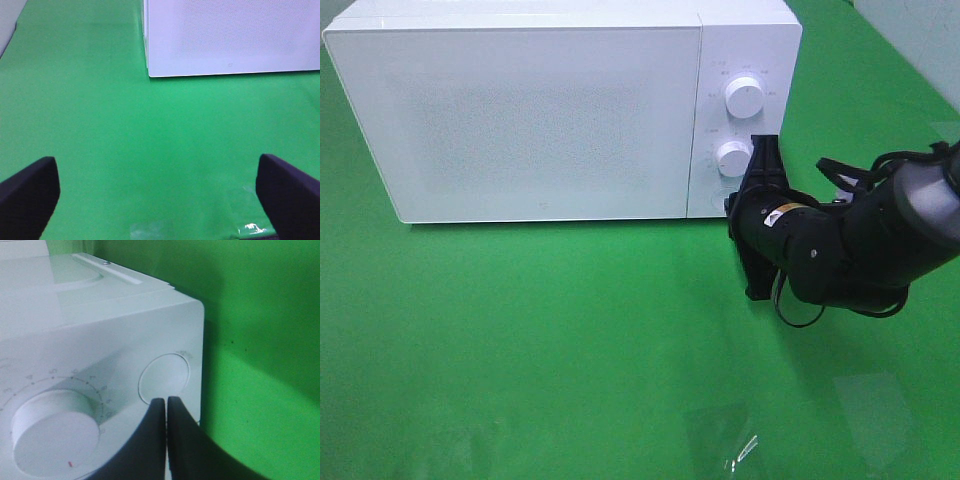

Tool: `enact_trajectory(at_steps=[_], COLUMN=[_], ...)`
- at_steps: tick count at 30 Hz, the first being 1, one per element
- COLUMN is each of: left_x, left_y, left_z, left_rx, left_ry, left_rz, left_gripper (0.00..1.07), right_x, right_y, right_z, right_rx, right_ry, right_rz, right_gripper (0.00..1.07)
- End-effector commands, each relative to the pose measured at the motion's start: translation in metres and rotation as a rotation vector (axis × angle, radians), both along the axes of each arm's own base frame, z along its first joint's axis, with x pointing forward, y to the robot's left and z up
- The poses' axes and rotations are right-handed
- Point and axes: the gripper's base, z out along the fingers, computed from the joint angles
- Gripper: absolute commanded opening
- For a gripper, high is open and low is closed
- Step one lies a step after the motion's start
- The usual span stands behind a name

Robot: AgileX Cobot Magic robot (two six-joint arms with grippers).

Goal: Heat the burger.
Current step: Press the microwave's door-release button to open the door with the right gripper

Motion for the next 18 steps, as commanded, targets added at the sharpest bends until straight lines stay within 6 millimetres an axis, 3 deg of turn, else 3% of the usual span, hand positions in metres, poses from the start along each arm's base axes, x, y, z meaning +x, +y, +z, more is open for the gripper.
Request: enact_trajectory(at_steps=[1,18], left_x=[0.000,0.000], left_y=[0.000,0.000], left_z=[0.000,0.000], left_rx=[-0.006,-0.005], left_ry=[-0.012,-0.013], left_rz=[0.005,0.004], left_gripper=[1.00,1.00], right_x=[0.003,0.026], right_y=[0.002,0.002], right_z=[0.000,-0.010], right_rx=[0.000,0.007], right_ry=[-0.001,-0.051], right_rz=[0.011,-0.041], right_gripper=[0.00,0.00])
